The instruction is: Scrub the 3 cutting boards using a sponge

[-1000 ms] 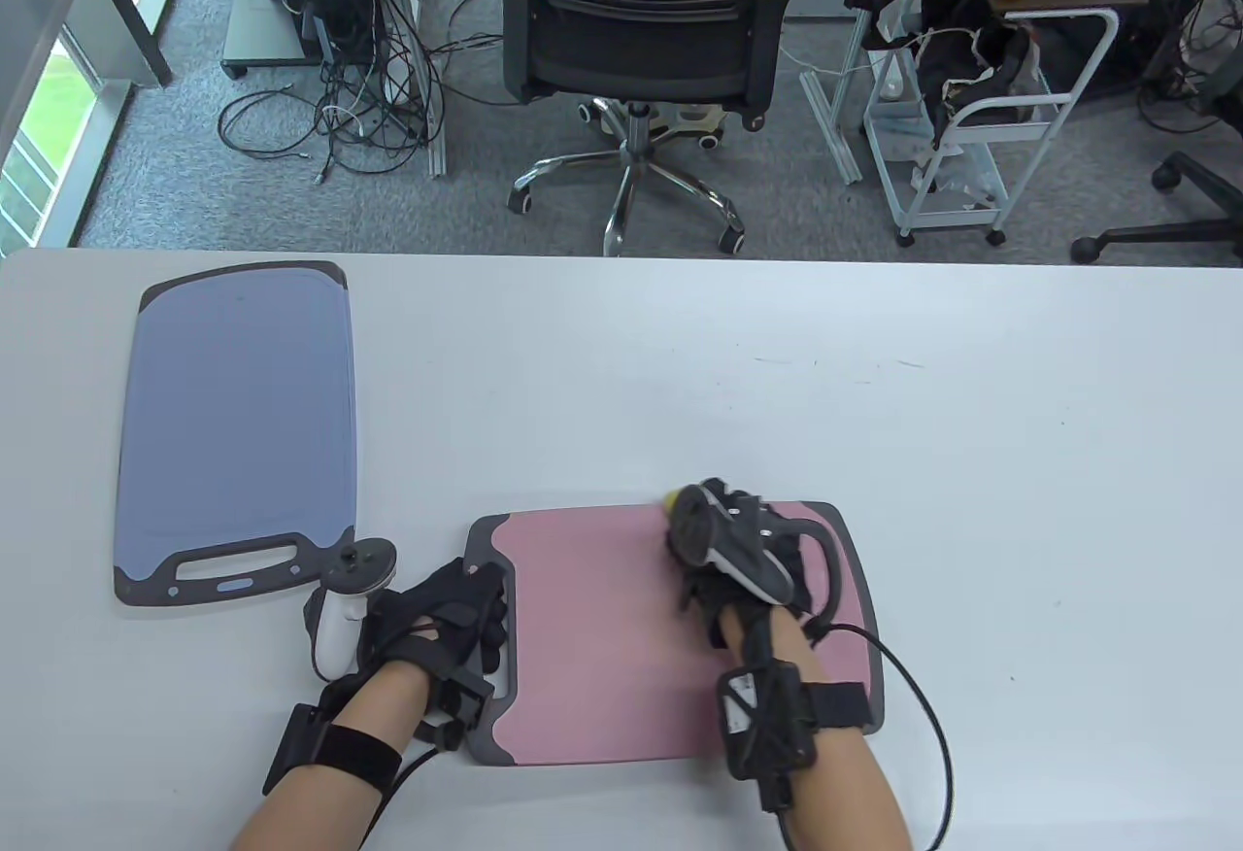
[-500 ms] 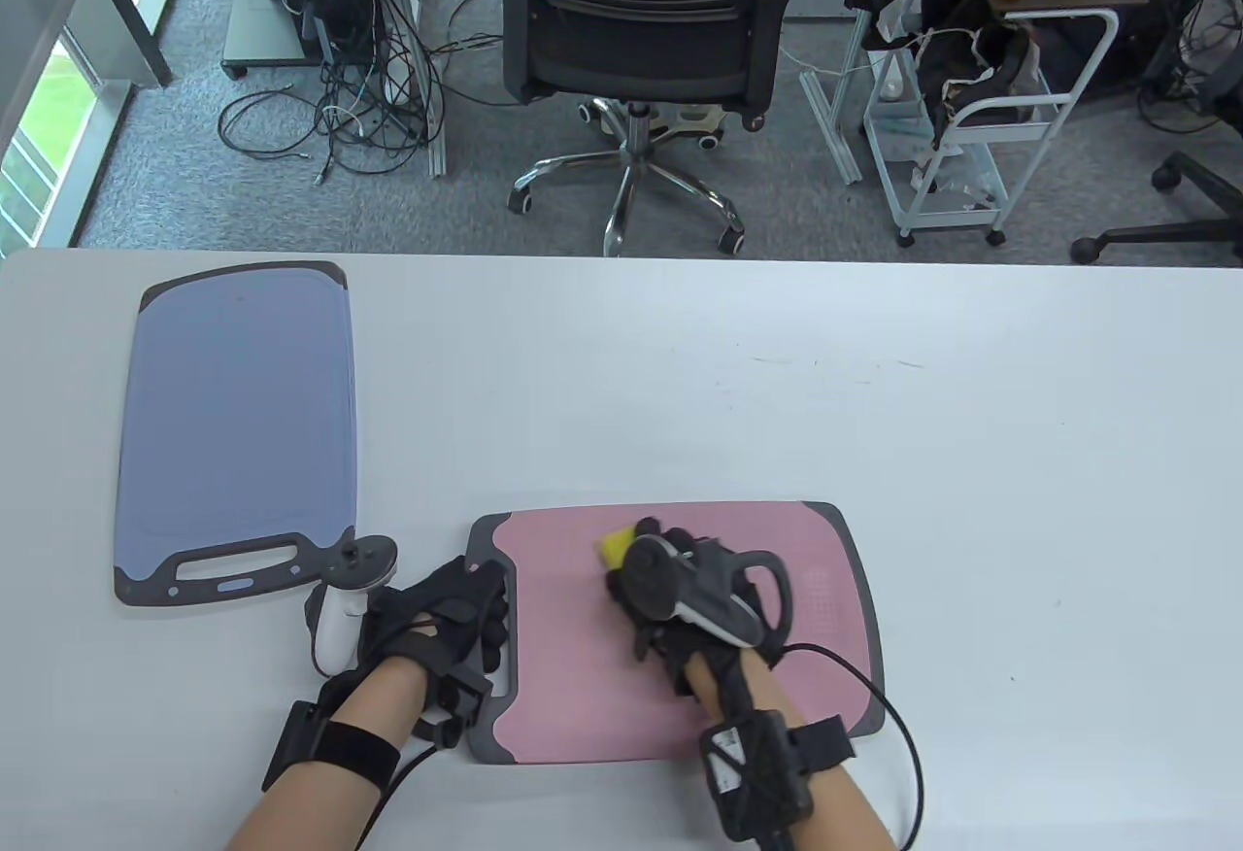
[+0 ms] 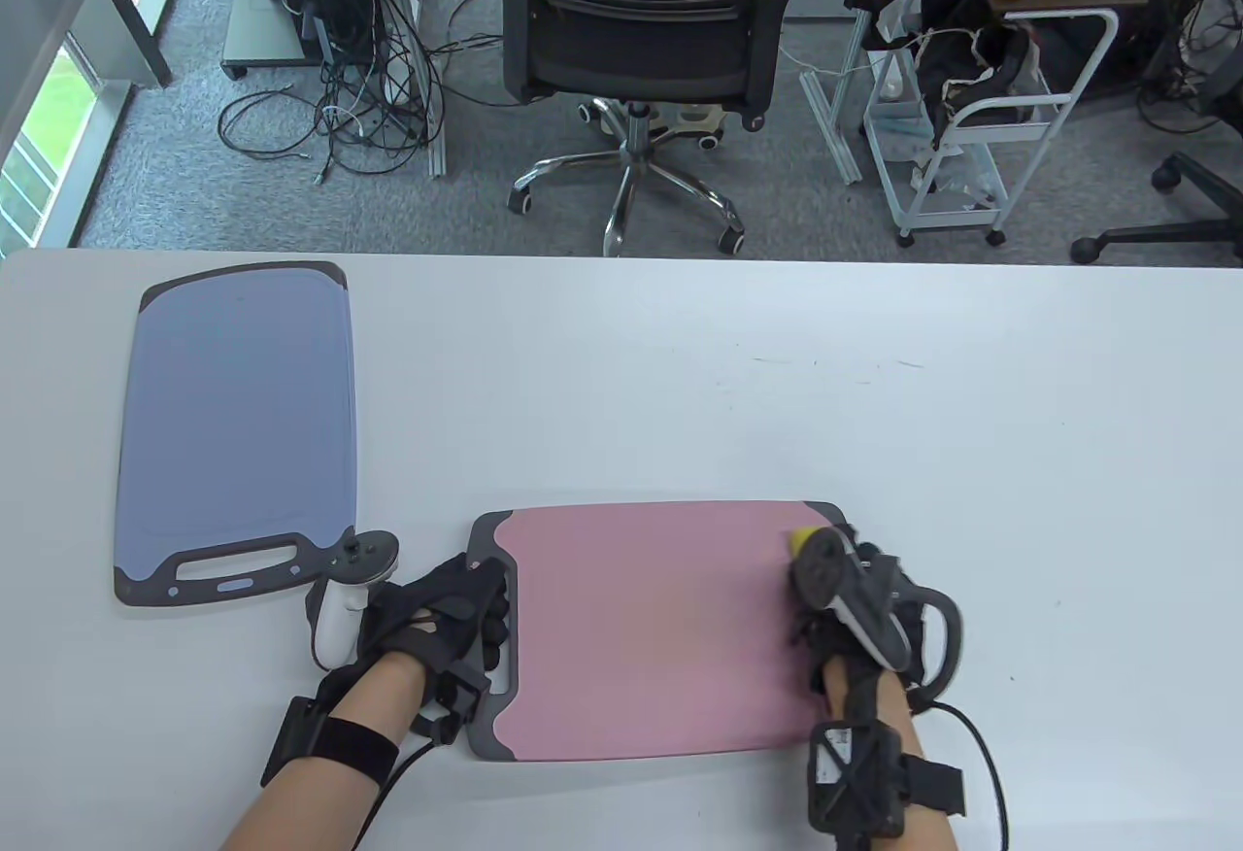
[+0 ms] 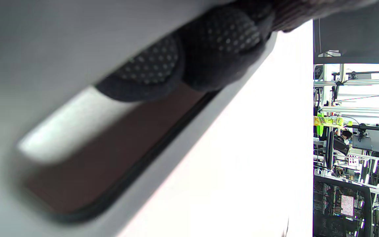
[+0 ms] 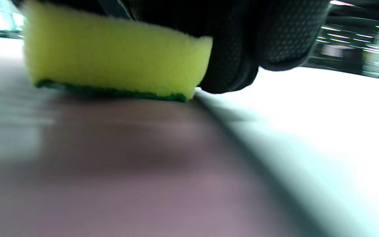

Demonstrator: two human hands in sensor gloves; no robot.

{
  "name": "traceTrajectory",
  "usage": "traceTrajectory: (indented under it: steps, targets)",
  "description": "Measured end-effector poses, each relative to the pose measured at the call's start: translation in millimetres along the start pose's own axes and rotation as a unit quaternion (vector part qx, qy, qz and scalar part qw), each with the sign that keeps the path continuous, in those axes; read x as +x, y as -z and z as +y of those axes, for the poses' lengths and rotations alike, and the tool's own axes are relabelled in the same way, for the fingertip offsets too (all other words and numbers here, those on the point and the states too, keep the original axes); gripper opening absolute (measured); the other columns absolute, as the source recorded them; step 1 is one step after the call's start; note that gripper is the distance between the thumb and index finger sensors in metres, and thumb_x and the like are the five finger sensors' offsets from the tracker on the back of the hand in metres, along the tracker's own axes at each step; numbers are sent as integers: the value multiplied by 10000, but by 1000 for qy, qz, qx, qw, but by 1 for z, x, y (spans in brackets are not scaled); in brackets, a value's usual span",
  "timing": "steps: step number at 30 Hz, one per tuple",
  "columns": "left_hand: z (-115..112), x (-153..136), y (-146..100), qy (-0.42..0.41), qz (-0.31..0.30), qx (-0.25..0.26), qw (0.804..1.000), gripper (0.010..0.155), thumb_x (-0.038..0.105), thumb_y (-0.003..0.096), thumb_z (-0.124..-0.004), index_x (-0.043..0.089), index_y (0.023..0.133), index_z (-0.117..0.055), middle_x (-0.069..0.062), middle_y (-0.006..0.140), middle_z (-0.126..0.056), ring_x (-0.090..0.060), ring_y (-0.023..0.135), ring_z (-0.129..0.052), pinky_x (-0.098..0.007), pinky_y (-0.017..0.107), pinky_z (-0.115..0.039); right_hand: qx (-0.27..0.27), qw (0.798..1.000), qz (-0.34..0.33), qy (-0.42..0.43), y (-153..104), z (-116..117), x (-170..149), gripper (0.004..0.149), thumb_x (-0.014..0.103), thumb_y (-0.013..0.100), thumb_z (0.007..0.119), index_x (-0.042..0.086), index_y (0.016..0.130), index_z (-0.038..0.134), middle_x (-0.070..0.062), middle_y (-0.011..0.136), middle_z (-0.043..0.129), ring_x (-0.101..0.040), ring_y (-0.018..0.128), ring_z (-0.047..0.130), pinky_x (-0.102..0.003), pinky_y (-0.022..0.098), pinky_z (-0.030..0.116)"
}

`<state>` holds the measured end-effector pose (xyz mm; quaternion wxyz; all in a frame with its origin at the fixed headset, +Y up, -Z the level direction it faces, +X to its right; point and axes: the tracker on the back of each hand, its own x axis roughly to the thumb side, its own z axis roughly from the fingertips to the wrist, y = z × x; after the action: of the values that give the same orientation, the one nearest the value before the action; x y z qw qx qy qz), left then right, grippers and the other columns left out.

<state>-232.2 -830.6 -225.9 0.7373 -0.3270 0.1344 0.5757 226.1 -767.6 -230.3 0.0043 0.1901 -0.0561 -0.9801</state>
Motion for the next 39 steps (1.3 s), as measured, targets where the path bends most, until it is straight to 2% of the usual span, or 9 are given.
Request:
traceTrajectory:
  steps: [3, 6, 12, 14, 18, 24, 28, 33, 39]
  targets:
    - [0, 0, 1, 1, 1, -1, 1000, 525, 579, 575, -709, 185, 922, -705, 115, 637, -950, 13, 376, -1071, -262, 327, -1018, 12, 999, 10, 49, 1, 0, -6, 688, 518, 498, 760, 71, 1016, 691, -178, 822, 843, -319, 622, 886, -496, 499, 754]
    - [0, 1, 1, 2, 2, 2, 1000, 524, 581, 573, -710, 189, 920, -709, 119, 633, -952, 18, 371, -1071, -259, 323, -1019, -10, 995, -96, 18, -19, -4, 50, 693, 545, 498, 744, 91, 1017, 683, -158, 818, 845, -296, 609, 898, -475, 497, 769]
    - [1, 0, 3, 1, 4, 2, 1000, 527, 582, 570, -712, 187, 919, -713, 120, 633, -955, 17, 370, -1075, -260, 322, -1020, -30, 923, -384, 8, -122, -6, 211, 694, 554, 499, 728, 120, 1036, 649, -142, 855, 806, -296, 638, 878, -482, 520, 758]
    - [0, 0, 3, 2, 3, 4, 1000, 525, 579, 571, -711, 186, 918, -713, 119, 632, -956, 16, 367, -1075, -261, 322, -1021, -44, 901, -431, -24, -143, -5, 230, 703, 567, 508, 704, 129, 1051, 618, -126, 876, 786, -281, 659, 869, -469, 537, 757]
    - [0, 0, 3, 5, 1, 6, 1000, 528, 580, 569, -710, 184, 919, -713, 117, 633, -957, 16, 369, -1076, -261, 322, -1021, -54, 929, -364, -25, -124, -6, 201, 688, 563, 492, 722, 160, 1044, 643, -105, 873, 814, -280, 651, 887, -477, 528, 763]
    - [1, -1, 4, 6, 0, 6, 1000, 529, 581, 570, -708, 185, 920, -712, 117, 635, -956, 16, 372, -1075, -260, 324, -1021, -14, 997, -75, -6, -44, 2, 41, 682, 550, 498, 726, 146, 1042, 649, -126, 869, 817, -294, 651, 880, -485, 527, 752]
    - [0, -1, 4, 9, -2, 9, 1000, 532, 582, 570, -707, 183, 922, -711, 116, 637, -954, 16, 373, -1074, -258, 323, -1019, 21, 999, 38, 32, -28, 7, -28, 688, 542, 502, 739, 116, 1037, 659, -141, 862, 810, -301, 627, 885, -484, 504, 757]
    - [0, -1, 5, 10, -3, 10, 1000, 537, 583, 569, -708, 179, 922, -713, 115, 636, -956, 15, 372, -1075, -258, 321, -1019, -5, 997, -77, 10, -39, 0, 24, 697, 539, 495, 746, 88, 1021, 672, -156, 836, 826, -298, 613, 891, -482, 499, 763]
    - [0, -2, 4, 6, -1, 5, 1000, 537, 578, 570, -713, 174, 924, -713, 109, 642, -958, 8, 379, -1080, -266, 329, -1020, -25, 926, -378, -10, -129, -2, 181, 703, 561, 503, 716, 113, 1038, 635, -144, 845, 800, -276, 618, 884, -466, 507, 768]
